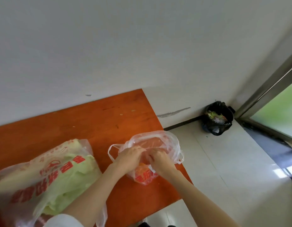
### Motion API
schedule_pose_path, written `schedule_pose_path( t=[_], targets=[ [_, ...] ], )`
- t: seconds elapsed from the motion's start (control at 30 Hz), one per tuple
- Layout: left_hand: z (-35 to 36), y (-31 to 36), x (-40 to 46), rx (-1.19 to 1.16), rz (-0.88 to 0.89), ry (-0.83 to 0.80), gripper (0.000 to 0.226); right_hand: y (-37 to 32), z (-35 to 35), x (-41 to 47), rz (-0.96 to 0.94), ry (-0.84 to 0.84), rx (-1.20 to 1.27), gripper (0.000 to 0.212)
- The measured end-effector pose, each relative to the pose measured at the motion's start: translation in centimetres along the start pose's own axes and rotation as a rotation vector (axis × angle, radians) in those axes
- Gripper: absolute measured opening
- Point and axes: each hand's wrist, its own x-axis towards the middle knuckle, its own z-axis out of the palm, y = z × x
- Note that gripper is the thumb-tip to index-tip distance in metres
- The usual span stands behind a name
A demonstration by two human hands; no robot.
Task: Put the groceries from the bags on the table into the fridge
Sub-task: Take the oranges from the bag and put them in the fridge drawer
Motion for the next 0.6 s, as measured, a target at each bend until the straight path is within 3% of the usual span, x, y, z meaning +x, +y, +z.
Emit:
schedule_pose_path(
  t=[0.13,0.2,0.33,0.47,0.6],
  targets=[
    [1.0,-2.3,0.4,0.058,0.006,-0.018,0.037,0.2,1.1,0.5,0.114,-0.153,0.012,0.025],
    [1.0,-3.7,0.0,0.078,-0.036,-0.029,0.042,0.1,1.1,0.3,0.137,-0.242,0.016,0.035],
    [1.3,-5.5,-0.5,0.122,-0.076,-0.141,0.061,-0.4,1.4,0.4,0.058,-0.365,0.004,0.061],
    [1.7,-5.9,0.3,0.198,-0.082,-0.218,0.074,-0.6,2.2,1.1,-0.006,-0.465,-0.086,0.068],
    [1.9,-5.8,0.7,0.262,-0.064,-0.212,0.073,-0.3,2.6,1.4,-0.014,-0.482,-0.108,0.075]
  ],
)
